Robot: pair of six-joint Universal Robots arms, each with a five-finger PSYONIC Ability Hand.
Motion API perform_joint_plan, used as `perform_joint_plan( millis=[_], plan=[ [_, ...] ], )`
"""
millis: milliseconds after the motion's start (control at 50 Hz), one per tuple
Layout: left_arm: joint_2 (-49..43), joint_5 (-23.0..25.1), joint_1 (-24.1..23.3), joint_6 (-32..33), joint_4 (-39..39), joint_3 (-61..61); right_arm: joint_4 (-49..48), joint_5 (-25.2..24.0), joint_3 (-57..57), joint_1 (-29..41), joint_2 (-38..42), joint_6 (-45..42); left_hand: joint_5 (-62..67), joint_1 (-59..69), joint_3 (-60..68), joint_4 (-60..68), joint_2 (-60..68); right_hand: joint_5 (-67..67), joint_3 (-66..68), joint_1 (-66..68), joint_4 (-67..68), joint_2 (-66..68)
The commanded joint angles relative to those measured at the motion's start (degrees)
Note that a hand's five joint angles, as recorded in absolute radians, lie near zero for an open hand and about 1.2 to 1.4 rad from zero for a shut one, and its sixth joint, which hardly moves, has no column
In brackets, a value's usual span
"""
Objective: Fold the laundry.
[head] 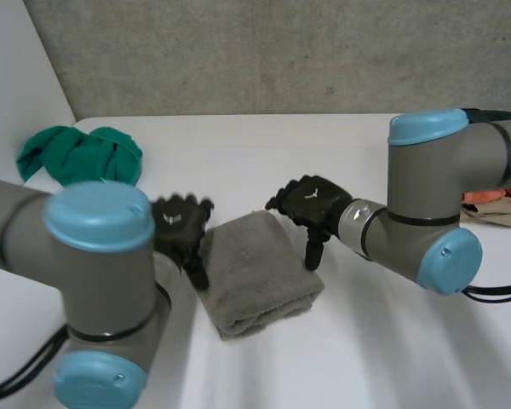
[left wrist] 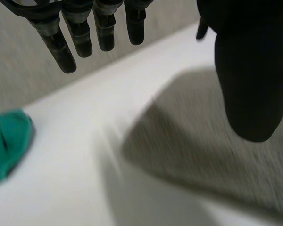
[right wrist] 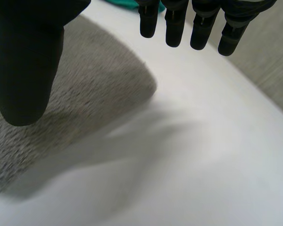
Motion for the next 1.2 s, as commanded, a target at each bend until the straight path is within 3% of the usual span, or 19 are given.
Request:
perform_joint_plan(
  millis=[20,80,100,140,160,240,320,540,940,980,1040,1080,1200],
  plan=[
    [6.9,9.8,2.6,2.3,0.3,2.5,-11.8,2.5,14.4,0.3,-10.5,0.0,-0.7,0.9,1.9,0.8,-0.4,-2.4,-2.0,-2.9,-2.1,-2.2],
    [8.2,16.9,4.2,2.4,0.0,3.3,-20.1,2.4,25.8,0.5,-15.5,0.4,0.0,1.5,2.6,1.5,0.3,-2.4,-2.0,-2.9,-2.1,-2.2],
    [9.0,22.8,5.5,2.4,-0.2,3.9,-22.0,2.3,28.5,0.6,-16.7,0.2,0.3,1.9,2.9,1.8,0.7,-2.4,-2.0,-2.9,-2.1,-2.2],
    [9.5,29.2,7.3,2.2,-0.5,4.5,-27.0,2.2,35.9,2.0,-19.0,0.2,0.5,2.0,3.1,2.0,0.8,-2.4,-2.0,-2.9,-2.1,-2.2],
    [9.8,35.4,8.9,1.8,-1.1,4.9,-28.5,2.1,38.0,2.9,-19.5,0.2,0.5,2.0,3.1,2.0,0.8,-2.4,-2.0,-2.9,-2.1,-2.2],
    [9.9,47.4,11.5,1.5,-3.8,5.5,-34.7,2.5,45.2,7.1,-19.1,0.1,0.3,1.9,2.9,1.8,0.7,-2.4,-2.0,-2.9,-2.1,-2.2],
    [10.0,51.7,11.5,1.6,-4.7,6.3,-41.6,2.7,48.8,8.4,-17.0,0.0,0.3,1.9,2.9,1.8,0.7,-2.4,-2.0,-2.9,-2.1,-2.2],
    [10.3,51.1,10.3,1.5,-4.6,6.5,-50.5,3.1,44.8,8.4,-8.7,-0.6,-0.4,1.2,2.2,1.2,0.0,-2.4,-2.0,-2.9,-2.1,-2.2],
    [10.1,49.5,10.1,1.4,-4.5,6.1,-50.6,3.8,36.4,8.8,-4.2,-2.0,-0.7,0.9,1.9,0.8,-0.4,2.9,3.3,2.4,3.2,3.1],
    [10.1,49.5,10.2,1.4,-4.5,6.1,-50.5,3.7,35.6,8.8,-3.7,-1.9,-0.9,0.7,1.7,0.7,-0.5,7.6,8.0,7.1,7.9,7.8],
    [10.1,49.5,10.2,1.5,-4.5,6.1,-50.5,3.6,33.6,8.8,-2.3,-2.0,-1.0,0.5,1.6,0.5,-0.7,38.8,39.2,38.3,39.1,39.0],
    [10.1,49.5,10.2,1.4,-4.4,6.1,-50.2,3.6,32.0,8.8,-1.8,-1.9,-0.9,0.7,1.7,0.7,-0.5,67.5,67.9,67.0,67.8,67.7],
    [10.6,49.5,10.4,1.4,-4.2,7.3,-50.5,4.0,27.2,8.3,-4.7,0.9,-0.9,0.7,1.7,0.7,-0.5,67.6,68.0,67.1,67.9,67.8]
  ],
)
